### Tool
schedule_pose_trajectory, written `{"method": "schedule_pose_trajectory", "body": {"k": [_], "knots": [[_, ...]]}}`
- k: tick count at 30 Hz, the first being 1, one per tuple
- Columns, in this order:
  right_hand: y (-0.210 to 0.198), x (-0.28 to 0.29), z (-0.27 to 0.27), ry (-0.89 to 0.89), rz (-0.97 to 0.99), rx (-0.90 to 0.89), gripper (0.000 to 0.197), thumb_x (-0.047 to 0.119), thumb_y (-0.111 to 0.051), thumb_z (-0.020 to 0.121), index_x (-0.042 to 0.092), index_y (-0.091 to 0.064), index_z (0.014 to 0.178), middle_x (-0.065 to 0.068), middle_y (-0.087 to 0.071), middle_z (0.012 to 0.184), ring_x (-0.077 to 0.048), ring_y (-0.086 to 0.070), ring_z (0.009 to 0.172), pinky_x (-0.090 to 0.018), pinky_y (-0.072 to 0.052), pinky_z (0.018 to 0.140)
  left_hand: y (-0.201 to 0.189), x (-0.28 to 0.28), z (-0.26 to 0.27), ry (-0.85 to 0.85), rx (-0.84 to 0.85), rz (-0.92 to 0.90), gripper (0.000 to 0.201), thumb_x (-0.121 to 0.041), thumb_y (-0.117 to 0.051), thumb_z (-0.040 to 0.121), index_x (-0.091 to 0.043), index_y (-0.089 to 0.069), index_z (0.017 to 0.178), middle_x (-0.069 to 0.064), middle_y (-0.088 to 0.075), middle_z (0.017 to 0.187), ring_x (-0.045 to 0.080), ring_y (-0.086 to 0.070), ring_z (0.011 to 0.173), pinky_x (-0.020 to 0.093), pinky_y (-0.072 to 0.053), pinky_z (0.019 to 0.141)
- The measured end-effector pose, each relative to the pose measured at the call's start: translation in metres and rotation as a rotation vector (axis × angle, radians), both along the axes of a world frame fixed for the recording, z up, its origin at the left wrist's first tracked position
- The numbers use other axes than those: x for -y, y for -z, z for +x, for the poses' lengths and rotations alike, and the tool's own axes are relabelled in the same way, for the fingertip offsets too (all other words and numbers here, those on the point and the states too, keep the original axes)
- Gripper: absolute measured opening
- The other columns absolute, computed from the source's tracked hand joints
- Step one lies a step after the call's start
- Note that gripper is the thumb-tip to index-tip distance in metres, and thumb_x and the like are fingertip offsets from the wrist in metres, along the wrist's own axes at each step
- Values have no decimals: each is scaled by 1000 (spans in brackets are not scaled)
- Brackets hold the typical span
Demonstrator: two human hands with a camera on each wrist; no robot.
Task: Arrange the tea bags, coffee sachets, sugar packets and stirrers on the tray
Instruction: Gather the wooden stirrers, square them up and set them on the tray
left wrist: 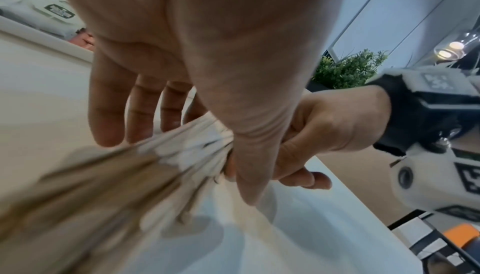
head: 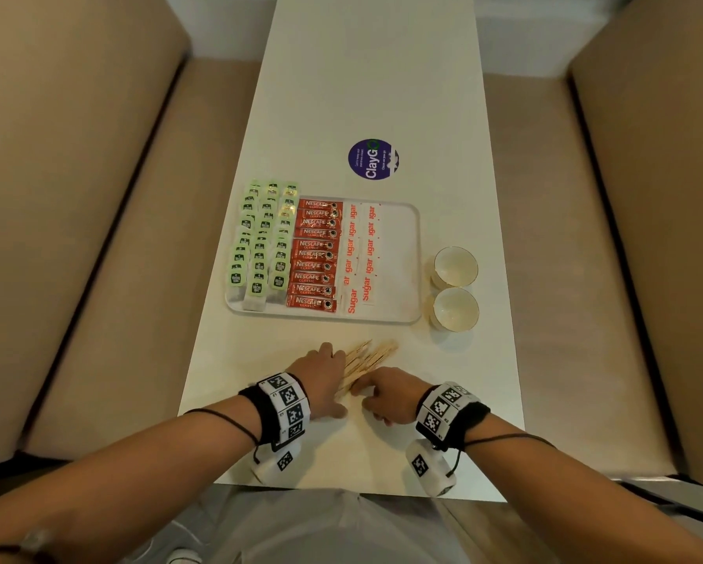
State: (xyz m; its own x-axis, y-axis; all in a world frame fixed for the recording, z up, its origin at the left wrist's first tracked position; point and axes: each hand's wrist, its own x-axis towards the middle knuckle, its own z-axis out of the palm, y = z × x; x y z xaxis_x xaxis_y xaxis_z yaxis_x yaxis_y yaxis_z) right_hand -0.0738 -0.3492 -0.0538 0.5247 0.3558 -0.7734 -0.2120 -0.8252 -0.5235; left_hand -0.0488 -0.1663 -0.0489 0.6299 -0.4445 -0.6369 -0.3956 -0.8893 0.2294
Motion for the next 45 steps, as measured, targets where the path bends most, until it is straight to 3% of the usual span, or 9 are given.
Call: {"method": "schedule_pose_trajectory", "body": {"k": [3, 6, 9, 12, 17, 21, 28, 37, 45], "knots": [[-2, -6, -2, -16, 28, 24, 43, 18, -55, 97, 27, -58, 139, 7, -64, 84, -6, -60, 63, -26, -53, 71, 3, -7, 4, -4, 48, -32, 63, -42, -77, 79, -17, -43, 127, 9, -43, 120, 29, -51, 105, 37, -49, 77], [-2, -5, -4, -91, 40, 101, 48, 21, -57, 95, 28, -56, 142, 2, -66, 105, -11, -57, 81, -25, -44, 83, 5, -11, 7, -24, 69, -74, 51, -33, -68, 86, -18, -44, 129, 8, -44, 118, 29, -50, 107, 37, -47, 77], [-8, -3, -1, -100, 29, 196, 28, 29, -61, 94, 27, -70, 120, 2, -71, 101, -15, -62, 88, -28, -49, 84, 7, -15, 9, -7, 76, -90, 48, -31, -65, 90, -19, -44, 132, 9, -45, 119, 29, -49, 107, 38, -47, 78], [-19, -3, 9, -44, -46, 451, 19, 42, -64, 94, 26, -70, 103, 7, -66, 93, -17, -63, 85, -32, -52, 77, 8, -18, 11, 3, 85, -96, 46, -30, -65, 90, -19, -47, 131, 9, -46, 118, 29, -51, 105, 38, -48, 79], [-9, -16, 19, -247, -180, 636, 70, 55, -75, 81, 18, -54, 137, -4, -54, 135, -26, -50, 122, -40, -45, 102, 10, -14, 15, -5, 92, -132, 33, -25, -67, 89, -15, -57, 119, 8, -52, 112, 27, -56, 99, 35, -47, 77], [6, -25, 19, -353, -258, 680, 47, 49, -67, 90, 16, -58, 123, -6, -61, 118, -29, -57, 109, -41, -43, 95, 11, -14, 18, -47, 55, -195, 28, -30, -70, 87, -16, -62, 110, 4, -56, 103, 25, -59, 95, 35, -49, 78], [8, -25, 23, -405, -247, 745, 21, 35, -54, 100, 18, -60, 111, -4, -69, 95, -29, -63, 87, -42, -47, 89, 10, -23, 25, -104, 51, -173, 36, -36, -73, 84, -22, -60, 114, -1, -55, 106, 20, -56, 93, 31, -47, 78], [6, -17, 31, -349, -212, 749, 30, 39, -48, 103, 20, -69, 114, -6, -62, 103, -27, -60, 91, -38, -44, 81, 7, -21, 28, -64, 121, -202, 15, -32, -63, 92, -21, -69, 99, 1, -53, 96, 22, -55, 88, 34, -45, 72], [6, -14, 30, -384, -198, 695, 28, 36, -48, 104, 21, -69, 116, -4, -64, 100, -26, -60, 89, -37, -43, 80, 9, -18, 29, -11, 72, -184, 22, -34, -56, 97, -23, -73, 106, 4, -55, 100, 25, -59, 92, 37, -48, 74]]}}
